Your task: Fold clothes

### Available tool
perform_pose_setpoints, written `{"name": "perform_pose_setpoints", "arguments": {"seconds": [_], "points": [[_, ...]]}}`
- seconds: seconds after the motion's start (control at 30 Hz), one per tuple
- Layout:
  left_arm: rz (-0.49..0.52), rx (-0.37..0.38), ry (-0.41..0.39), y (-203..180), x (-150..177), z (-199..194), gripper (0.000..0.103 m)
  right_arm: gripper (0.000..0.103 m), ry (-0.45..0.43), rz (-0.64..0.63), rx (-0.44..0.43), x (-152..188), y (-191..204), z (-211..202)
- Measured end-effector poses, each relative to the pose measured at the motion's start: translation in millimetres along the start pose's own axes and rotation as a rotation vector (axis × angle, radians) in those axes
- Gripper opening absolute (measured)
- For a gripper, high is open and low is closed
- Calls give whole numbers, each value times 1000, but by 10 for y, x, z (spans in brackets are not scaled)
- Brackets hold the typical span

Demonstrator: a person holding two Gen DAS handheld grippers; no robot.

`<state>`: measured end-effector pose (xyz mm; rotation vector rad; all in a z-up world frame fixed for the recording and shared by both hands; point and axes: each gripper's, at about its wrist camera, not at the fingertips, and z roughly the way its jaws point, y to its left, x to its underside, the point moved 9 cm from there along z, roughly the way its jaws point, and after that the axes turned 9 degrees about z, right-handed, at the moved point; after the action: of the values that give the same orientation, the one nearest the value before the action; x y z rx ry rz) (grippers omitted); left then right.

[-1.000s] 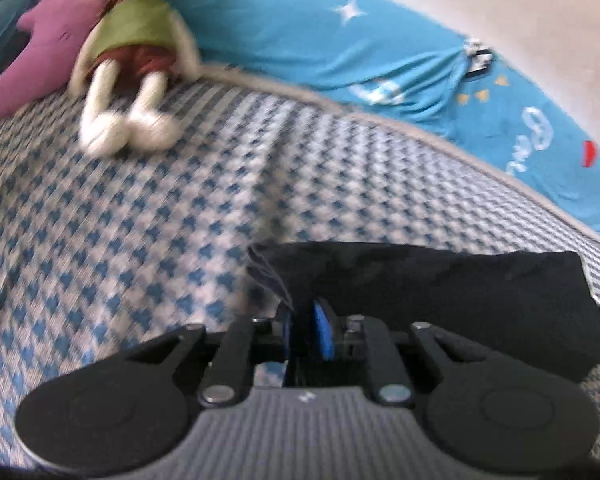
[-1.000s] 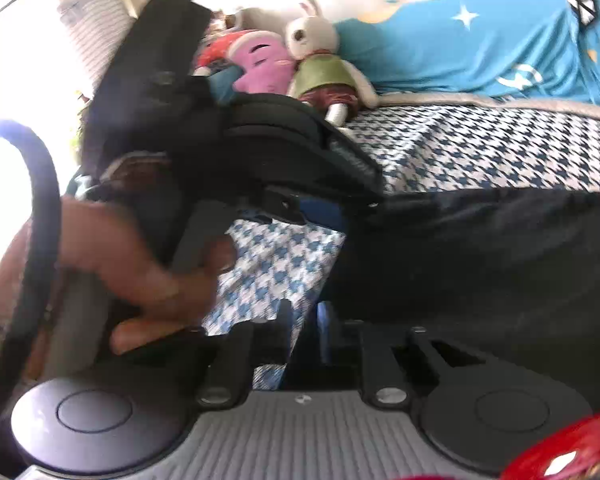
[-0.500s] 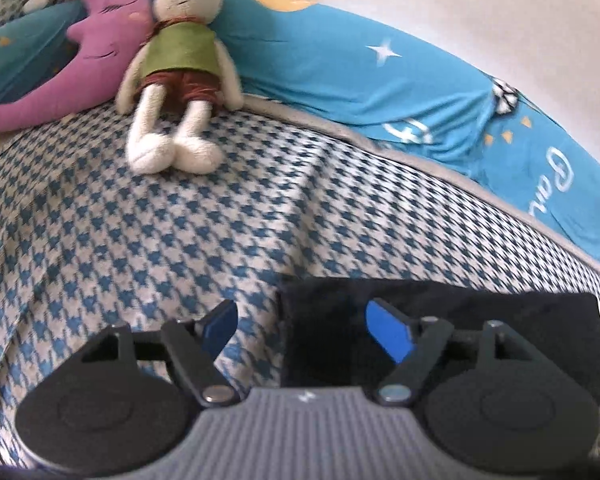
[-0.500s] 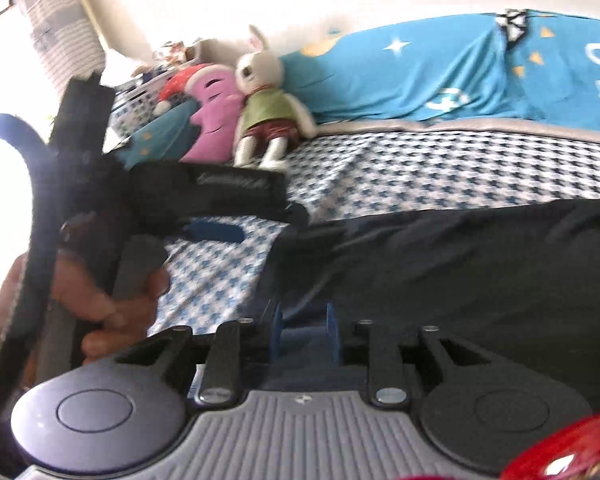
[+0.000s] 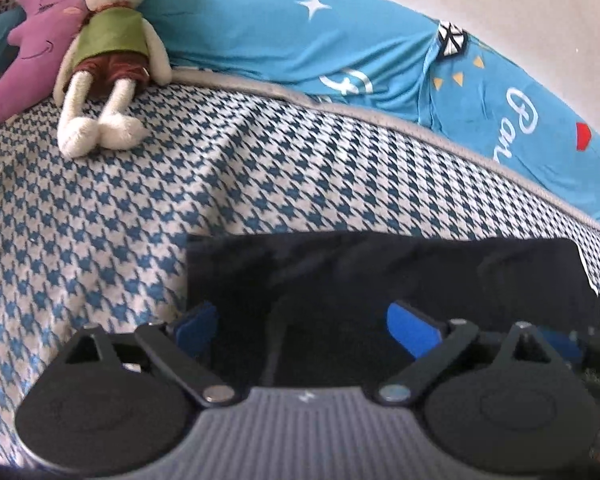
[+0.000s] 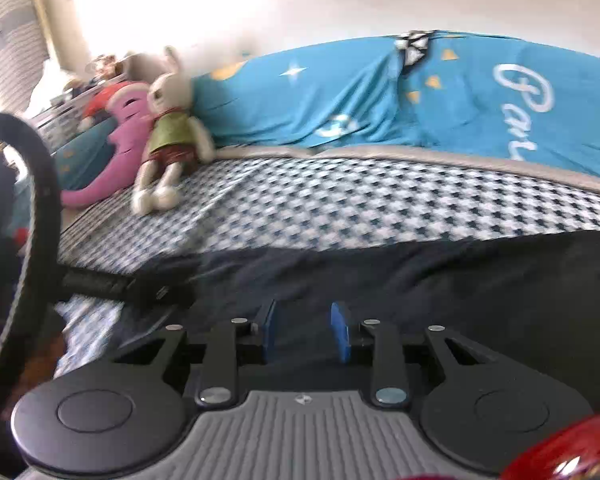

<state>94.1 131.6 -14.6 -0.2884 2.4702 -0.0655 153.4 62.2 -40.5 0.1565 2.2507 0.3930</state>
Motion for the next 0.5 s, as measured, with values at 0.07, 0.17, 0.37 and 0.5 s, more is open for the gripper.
{"name": "perform_pose_setpoints", "arguments": {"seconds": [0.07,0.17,0.37,0.5], "points": [[11,-3,15,-31,22,36,97,30,-14,14,16,-72,-111,28],[31,-7,35,-70,58,80,97,30,-14,28,35,-132,-232,107],[66,-9,74,-72,168,119,98,30,-7,34,58,-198,-347,303],[72,-24,89,0,224,125,99,30,-5,35,79,-234,-424,433]]}}
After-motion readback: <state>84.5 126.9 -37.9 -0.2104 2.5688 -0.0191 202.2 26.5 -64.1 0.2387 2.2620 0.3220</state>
